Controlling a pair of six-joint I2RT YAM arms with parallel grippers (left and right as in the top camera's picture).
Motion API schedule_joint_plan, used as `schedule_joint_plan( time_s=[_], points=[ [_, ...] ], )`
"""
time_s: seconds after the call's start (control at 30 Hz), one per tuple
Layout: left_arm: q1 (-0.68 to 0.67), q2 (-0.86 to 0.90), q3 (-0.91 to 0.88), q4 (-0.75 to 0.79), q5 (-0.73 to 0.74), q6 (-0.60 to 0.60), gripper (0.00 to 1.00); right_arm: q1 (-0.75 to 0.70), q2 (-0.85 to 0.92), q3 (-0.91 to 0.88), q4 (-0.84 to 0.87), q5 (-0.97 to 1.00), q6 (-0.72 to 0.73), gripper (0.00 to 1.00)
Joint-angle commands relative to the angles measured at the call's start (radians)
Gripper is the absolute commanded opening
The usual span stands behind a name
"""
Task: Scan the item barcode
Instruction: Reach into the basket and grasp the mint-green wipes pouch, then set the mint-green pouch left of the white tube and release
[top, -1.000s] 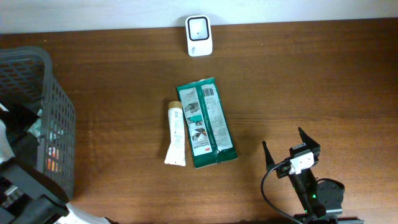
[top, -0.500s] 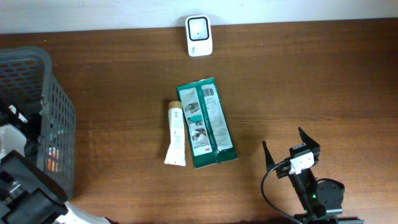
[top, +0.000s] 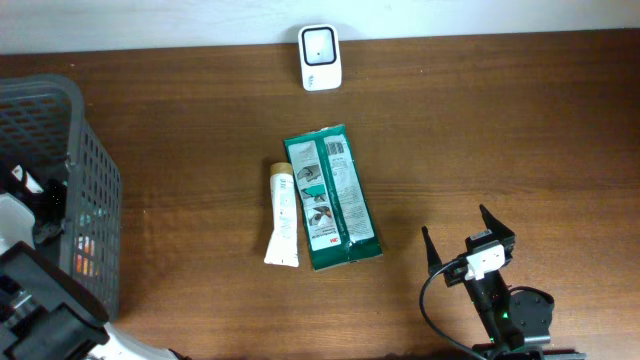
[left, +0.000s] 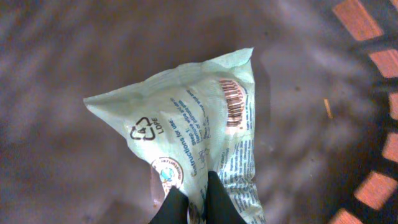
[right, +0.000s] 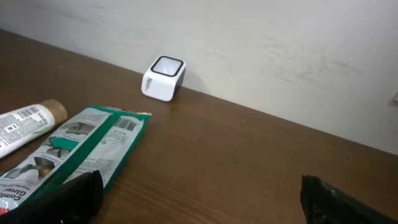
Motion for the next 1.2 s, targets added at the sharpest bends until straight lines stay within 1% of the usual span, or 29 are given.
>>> schedule_joint_plan(
  time_s=[0.0,0.1,0.37,0.47,0.6,0.77,0.87,0.93,1.03,1.17],
  points=[
    [0.007,-0.136,0.116,-0.076,0.019,-0.008,0.0,0.006,-0.008,-0.005,-0.005,0.005,0.003,0.98],
    [0.007,-0.233,0.156,-0.112,0.056,-0.022,0.0,0.006,-0.008,-0.005,-0.005,0.005,0.003,0.98],
    [0.0,-0.564,0.164,-0.114,0.211,-0.022,0.0,0.006,-0.008,-0.005,-0.005,0.005,0.003,0.98],
    [-0.048,-0.665,0.164,-0.114,0.264,-0.021,0.0,0.006,-0.008,-0.005,-0.005,0.005,0.003,0.98],
    [-0.198,-0.74,0.164,-0.138,0.302,-0.021,0.0,0.006,-0.008,-0.005,-0.005,0.005,0.003,0.98],
    [-0.459,-0.716,0.126,-0.233,0.289,-0.021,0.0,0.006,-0.008,-0.005,-0.005,0.005,0.003,0.99],
    [-0.6,-0.658,0.055,-0.277,0.212,-0.021,0.0,0.006,-0.008,-0.005,-0.005,0.005,0.003,0.98],
    [-0.675,-0.611,-0.01,-0.275,0.174,-0.021,0.0,0.006,-0.008,-0.005,-0.005,0.005,0.003,0.98],
    [-0.763,-0.52,-0.106,-0.248,0.156,-0.021,0.0,0.006,-0.008,-0.005,-0.005,0.005,0.003,0.98],
    [-0.834,-0.388,-0.179,-0.196,0.079,-0.021,0.0,0.006,-0.008,-0.005,-0.005,0.005,0.003,0.98]
  ],
)
